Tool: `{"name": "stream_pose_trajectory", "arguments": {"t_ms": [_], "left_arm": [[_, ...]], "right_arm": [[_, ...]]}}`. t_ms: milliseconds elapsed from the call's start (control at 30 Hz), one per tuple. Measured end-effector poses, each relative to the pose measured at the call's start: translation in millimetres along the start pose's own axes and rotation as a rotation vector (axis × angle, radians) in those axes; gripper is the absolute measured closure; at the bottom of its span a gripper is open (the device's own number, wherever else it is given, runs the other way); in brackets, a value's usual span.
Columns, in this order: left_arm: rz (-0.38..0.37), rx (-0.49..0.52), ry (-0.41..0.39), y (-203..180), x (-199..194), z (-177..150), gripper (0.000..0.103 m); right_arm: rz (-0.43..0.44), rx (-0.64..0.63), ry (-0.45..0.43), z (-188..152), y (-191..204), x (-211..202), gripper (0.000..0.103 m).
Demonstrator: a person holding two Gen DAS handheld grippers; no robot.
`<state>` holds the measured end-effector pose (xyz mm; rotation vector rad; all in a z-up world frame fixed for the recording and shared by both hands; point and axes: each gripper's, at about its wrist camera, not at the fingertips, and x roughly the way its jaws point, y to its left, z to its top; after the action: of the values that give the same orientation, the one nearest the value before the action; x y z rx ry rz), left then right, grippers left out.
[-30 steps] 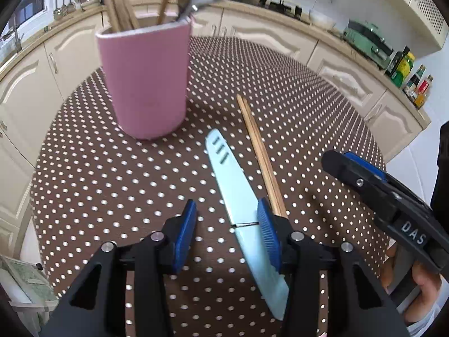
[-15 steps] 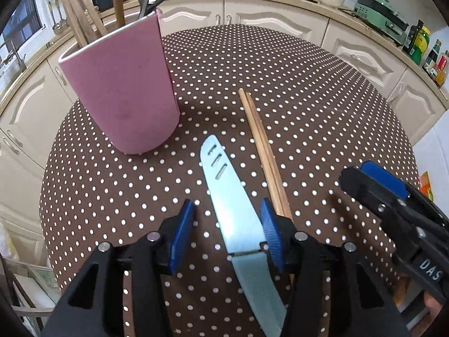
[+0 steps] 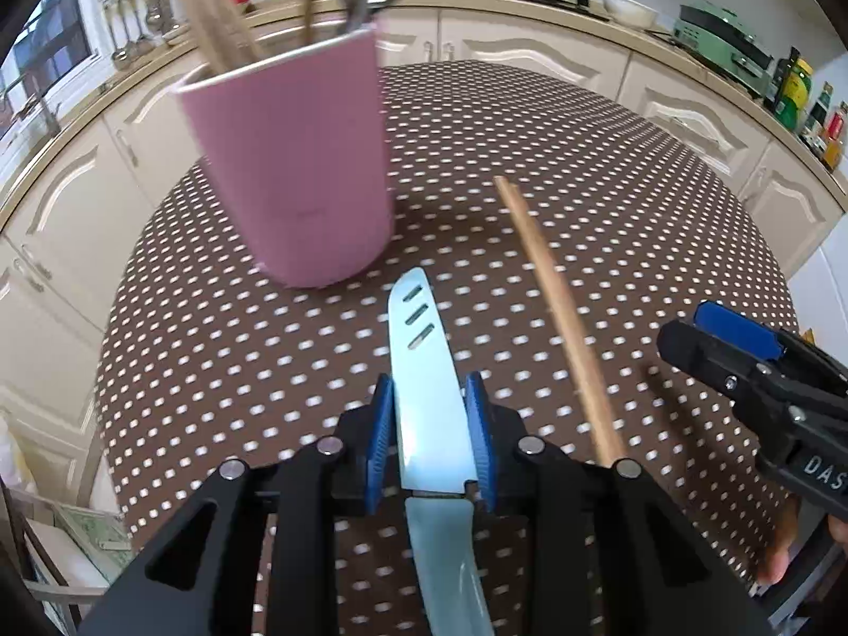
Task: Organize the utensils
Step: 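Grasp the light-blue knife by its blade with the left tool, then grasp the wooden chopsticks with the right tool while the left tool holds the knife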
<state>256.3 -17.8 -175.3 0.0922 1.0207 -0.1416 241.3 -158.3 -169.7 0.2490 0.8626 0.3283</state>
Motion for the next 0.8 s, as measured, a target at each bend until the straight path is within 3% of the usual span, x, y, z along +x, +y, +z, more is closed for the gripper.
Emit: {"name": "stream_pose_trajectory", "arguments": {"t_ms": [400, 667, 733, 800], "left_arm": [[0.021, -0.061, -0.014, 40.0, -9.0, -13.9, 0.076], [0.010, -0.080, -0.021, 46.5, -5.2, -10.7, 0.076], [0.005, -0.087, -0.021, 48.6, -4.9, -10.0, 0.076], [0.002, -0.089, -0.024, 49.3, -4.3, -9.2, 0.076]], "right_arm": [[-0.158, -0.140, 0.070, 10.2, 44.4, 33.0, 0.040], [-0.233, -0.179, 0.116, 31.6, 54.6, 53.3, 0.040], [-0.296, -0.193, 0.150, 38.8, 52.9, 59.9, 0.040], [-0.289, -0.191, 0.164, 46.1, 48.8, 66.5, 0.040]]}}
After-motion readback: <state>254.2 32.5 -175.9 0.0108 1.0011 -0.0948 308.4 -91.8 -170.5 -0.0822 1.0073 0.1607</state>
